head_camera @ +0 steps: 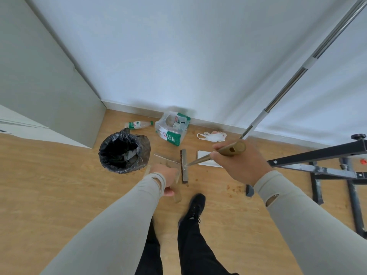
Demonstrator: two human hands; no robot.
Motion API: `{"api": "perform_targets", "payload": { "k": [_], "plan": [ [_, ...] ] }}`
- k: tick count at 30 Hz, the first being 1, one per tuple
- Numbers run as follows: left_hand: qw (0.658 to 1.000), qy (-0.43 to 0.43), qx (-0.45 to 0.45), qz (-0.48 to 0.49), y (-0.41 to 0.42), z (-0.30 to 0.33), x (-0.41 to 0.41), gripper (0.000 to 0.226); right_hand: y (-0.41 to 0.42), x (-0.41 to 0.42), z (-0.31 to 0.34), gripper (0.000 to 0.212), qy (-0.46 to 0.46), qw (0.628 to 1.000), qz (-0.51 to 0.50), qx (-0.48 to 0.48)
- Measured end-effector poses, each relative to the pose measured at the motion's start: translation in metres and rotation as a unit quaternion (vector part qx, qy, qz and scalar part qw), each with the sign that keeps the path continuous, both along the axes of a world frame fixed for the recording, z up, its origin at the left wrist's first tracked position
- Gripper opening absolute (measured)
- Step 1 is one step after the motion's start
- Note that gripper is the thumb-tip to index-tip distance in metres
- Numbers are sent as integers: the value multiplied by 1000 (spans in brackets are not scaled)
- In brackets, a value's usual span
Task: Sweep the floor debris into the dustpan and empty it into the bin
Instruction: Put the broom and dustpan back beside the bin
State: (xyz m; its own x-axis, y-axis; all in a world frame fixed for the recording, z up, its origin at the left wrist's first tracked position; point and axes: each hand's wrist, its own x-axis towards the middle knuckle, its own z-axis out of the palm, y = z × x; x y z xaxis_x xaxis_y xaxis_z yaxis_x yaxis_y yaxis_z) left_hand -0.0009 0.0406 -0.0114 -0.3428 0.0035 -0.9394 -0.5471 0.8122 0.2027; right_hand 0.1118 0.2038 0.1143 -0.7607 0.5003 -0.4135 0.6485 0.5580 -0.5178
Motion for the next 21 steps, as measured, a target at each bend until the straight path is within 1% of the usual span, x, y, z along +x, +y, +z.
{"api": "perform_targets", "payload": {
  "k": [2,3,5,7,8,10,12,16,18,21],
  "plan": [
    [995,-3,-17,-97,4,6,-1,26,2,0,-3,27,3,1000,-7,-2],
    [992,1,-25,-127,4,8,-2,28,3,-1,-4,28,3,1000,-4,-1],
    [978,41,-30,-202,2,9,-6,30,3,-1,-4,30,0,1000,3,5],
    [963,99,-28,-251,-6,8,-6,23,3,-1,-2,25,-1,1000,-3,1],
    [960,122,-22,-251,-10,4,-4,25,2,0,-2,21,3,1000,-9,-4],
    [966,149,10,-213,-14,-1,2,29,4,-1,-2,18,6,1000,-14,-11],
    [964,180,27,-196,-12,-2,7,22,5,-6,1,18,6,1000,-7,-7],
    [952,207,38,-223,-8,-6,16,15,6,-19,12,13,16,1000,-15,-9],
    [949,205,42,-236,-9,-8,15,15,6,-27,13,13,17,1000,-4,-13],
    [937,192,45,-288,-11,-8,11,14,1,-36,11,15,12,1000,6,-20]
  ]
}}
